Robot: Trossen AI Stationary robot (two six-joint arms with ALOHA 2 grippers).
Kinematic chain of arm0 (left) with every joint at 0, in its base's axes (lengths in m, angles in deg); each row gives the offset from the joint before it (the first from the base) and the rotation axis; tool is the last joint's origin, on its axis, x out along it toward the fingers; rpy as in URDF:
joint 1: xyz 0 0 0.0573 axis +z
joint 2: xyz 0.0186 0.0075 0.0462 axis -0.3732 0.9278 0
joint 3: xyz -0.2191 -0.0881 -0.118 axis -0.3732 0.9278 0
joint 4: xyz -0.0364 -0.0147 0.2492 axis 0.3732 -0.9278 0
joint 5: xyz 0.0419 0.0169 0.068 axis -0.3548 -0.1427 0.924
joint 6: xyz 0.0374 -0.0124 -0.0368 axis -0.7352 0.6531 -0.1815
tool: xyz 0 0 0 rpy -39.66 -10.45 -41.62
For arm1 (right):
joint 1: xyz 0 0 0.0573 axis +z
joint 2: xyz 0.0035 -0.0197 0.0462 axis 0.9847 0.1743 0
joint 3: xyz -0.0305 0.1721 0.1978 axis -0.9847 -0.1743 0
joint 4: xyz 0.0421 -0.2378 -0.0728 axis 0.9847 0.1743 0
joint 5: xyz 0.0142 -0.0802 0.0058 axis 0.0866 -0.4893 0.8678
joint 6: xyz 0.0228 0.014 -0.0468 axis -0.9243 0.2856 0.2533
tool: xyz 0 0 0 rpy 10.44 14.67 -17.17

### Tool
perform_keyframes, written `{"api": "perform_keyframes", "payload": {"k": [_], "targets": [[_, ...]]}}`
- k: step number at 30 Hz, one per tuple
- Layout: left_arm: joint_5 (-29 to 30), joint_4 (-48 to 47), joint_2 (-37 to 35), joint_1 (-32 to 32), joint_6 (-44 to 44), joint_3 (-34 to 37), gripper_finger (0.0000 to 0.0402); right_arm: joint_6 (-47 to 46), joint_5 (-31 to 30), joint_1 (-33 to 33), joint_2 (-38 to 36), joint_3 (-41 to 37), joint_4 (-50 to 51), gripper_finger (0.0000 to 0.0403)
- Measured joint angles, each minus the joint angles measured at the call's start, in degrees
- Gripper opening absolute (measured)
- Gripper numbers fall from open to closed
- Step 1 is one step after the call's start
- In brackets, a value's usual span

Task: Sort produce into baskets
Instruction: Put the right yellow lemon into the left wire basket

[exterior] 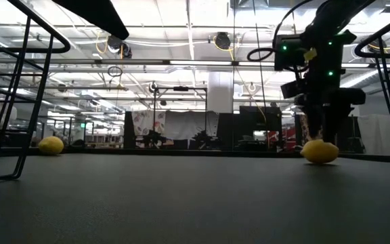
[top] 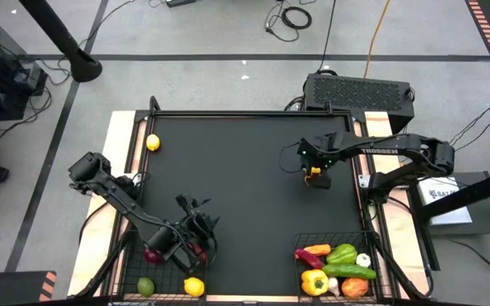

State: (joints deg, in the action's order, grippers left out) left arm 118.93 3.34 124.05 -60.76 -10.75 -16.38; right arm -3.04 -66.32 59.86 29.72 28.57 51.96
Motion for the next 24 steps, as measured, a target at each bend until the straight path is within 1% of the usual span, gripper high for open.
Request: {"api": "perform_keyframes", "payload": {"k": [2,4,7,15,20,24], "targets": [[0.0,0.0,0.0,0.0,0.06,0.0,0.0306,2.24,-2.27,0.54,0.0,0.02,-0.92,0.0334],[0.0,0.0,0.0,0.0,0.1,0.0,0.0306,4.0,-3.95,0.81,0.0,0.02,-2.73,0.0356],[0.0,0.0,0.0,0.0,0.13,0.0,0.0306,4.74,-3.47,0.81,0.0,-0.12,-5.59,0.0372],[-0.33,0.04,0.0,-0.04,0.15,0.0,0.0306,0.09,-1.78,0.59,1.46,-2.84,-6.5,0.0375],[-0.44,0.07,0.0,-0.04,0.15,0.0,0.0306,-1.32,-2.91,0.59,3.16,-3.23,-7.37,0.0374],[-1.38,0.18,0.0,-0.04,0.17,0.0,0.0306,-1.61,-3.58,0.57,5.48,-3.23,-7.56,0.0356]]}}
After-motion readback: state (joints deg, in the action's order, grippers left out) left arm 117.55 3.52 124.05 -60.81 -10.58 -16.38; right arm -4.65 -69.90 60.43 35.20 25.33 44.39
